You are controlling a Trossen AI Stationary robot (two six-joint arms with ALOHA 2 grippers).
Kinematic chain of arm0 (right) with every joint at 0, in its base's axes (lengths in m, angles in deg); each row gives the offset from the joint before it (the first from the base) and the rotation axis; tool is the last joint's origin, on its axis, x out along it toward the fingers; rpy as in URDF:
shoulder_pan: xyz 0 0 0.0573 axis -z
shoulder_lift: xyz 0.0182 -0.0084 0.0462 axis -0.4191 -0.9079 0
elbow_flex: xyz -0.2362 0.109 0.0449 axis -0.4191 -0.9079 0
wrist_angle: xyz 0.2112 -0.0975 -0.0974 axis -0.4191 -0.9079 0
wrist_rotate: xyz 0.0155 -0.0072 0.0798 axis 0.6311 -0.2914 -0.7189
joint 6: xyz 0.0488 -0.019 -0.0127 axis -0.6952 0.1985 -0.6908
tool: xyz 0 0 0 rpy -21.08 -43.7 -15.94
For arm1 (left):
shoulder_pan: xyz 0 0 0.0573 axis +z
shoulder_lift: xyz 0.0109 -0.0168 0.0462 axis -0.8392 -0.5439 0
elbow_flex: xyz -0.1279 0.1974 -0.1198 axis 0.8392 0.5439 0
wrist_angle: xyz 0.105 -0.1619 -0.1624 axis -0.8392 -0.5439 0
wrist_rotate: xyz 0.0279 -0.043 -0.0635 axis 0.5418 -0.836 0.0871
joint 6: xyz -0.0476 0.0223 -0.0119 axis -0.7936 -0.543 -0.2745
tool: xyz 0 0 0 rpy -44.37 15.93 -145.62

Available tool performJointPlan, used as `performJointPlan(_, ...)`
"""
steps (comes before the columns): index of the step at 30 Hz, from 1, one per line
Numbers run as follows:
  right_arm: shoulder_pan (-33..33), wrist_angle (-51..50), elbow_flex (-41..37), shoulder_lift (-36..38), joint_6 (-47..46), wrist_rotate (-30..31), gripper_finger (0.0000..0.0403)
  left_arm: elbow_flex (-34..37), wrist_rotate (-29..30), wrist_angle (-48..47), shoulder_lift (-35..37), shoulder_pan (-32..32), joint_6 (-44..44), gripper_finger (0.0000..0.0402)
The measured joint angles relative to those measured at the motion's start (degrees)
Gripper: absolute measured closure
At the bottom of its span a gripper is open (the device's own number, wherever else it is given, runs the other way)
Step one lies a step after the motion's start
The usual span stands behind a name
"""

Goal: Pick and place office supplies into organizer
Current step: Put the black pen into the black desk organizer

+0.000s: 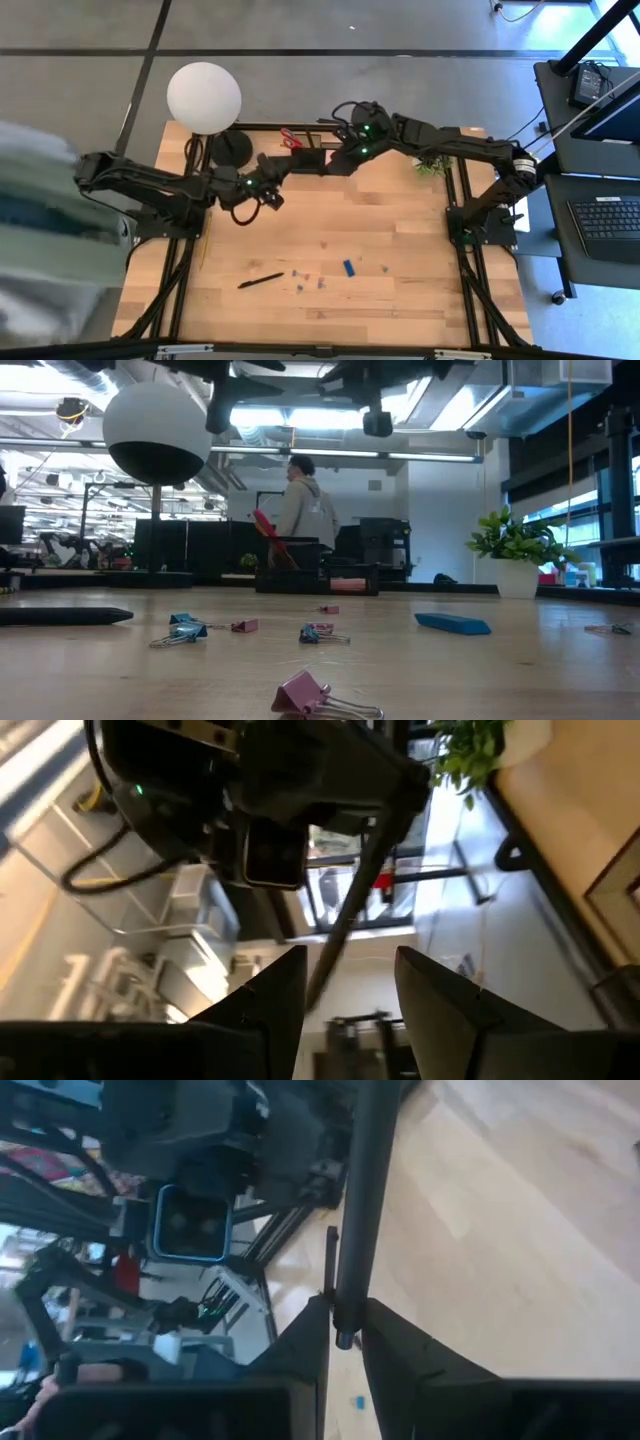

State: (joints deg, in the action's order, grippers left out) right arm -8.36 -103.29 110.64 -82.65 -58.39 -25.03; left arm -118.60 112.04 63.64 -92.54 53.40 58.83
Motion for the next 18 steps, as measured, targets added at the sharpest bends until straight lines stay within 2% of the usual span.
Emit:
performJointPlan(6, -0.1, 3.6, 0.0, -1.8, -2.9, -3.0, 0.035, 0.0, 0.1, 3.6, -2.7, -0.5, 5.0, 0.0253)
performJointPlan(18, -0.1, 7.7, 0.0, -2.1, -6.4, -2.9, 0.035, 0.0, -0.2, 3.7, -3.4, -0.4, 5.1, 0.0253)
